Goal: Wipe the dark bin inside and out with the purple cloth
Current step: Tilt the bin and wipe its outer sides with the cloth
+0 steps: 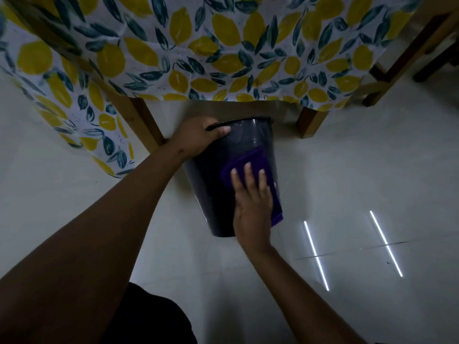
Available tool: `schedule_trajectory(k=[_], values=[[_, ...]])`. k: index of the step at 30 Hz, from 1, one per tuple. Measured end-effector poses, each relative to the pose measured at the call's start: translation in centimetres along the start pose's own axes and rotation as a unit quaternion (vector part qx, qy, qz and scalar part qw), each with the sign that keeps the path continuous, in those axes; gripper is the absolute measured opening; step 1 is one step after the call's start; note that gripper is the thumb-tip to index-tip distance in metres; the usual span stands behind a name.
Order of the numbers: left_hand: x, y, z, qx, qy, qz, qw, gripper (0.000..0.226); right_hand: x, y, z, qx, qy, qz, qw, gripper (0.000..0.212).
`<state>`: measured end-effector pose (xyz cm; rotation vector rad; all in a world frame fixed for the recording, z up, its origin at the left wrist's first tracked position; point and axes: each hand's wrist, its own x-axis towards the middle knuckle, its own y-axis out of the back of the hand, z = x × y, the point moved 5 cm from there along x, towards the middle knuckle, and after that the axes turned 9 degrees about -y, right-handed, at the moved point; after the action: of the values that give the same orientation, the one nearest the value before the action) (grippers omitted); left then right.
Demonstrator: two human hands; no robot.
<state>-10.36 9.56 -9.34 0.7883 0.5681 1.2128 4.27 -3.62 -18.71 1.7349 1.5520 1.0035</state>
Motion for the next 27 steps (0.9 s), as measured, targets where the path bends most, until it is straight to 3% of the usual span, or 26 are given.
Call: schedule_trajectory(k=[3, 6, 8, 11, 16, 20, 23, 27], values=[[-0.4, 0.2, -0.5, -0.012, 0.011, -0.001, 1.000, 0.038, 3.3, 1.1, 1.9, 0.156, -0.148, 0.004, 0.977, 0.050], [-0.6, 0.3, -1.1, -0.031, 0.023, 0.009, 0.999, 0.039, 4.3, 1.3, 3.3, 0.243, -0.212, -0.021, 0.946, 0.050], [-0.5, 0.2, -1.1, -0.019, 0.016, 0.004, 1.000, 0.039, 3.2, 1.4, 3.0, 0.206, -0.187, -0.017, 0.960, 0.051], [0.0, 0.0, -0.3, 0.013, -0.012, -0.009, 1.000, 0.027, -0.3, 0.5, 1.1, 0.069, -0.074, 0.000, 0.995, 0.060], [0.5, -0.4, 0.6, -0.012, -0.027, -0.023, 0.999, 0.032, -3.0, -2.1, -1.3, -0.125, 0.061, -0.025, 0.990, 0.082], [0.7, -0.3, 1.1, -0.033, -0.022, -0.036, 0.999, 0.033, -1.5, -1.5, -2.2, -0.156, 0.099, -0.032, 0.982, 0.072], [0.6, -0.3, 1.7, -0.051, -0.019, -0.048, 0.997, 0.034, 0.1, -0.9, -3.1, -0.155, 0.082, -0.023, 0.984, 0.065], [0.4, -0.5, 1.9, -0.060, -0.022, -0.054, 0.997, 0.036, -3.0, -2.1, -2.7, -0.121, 0.083, -0.024, 0.989, 0.077]])
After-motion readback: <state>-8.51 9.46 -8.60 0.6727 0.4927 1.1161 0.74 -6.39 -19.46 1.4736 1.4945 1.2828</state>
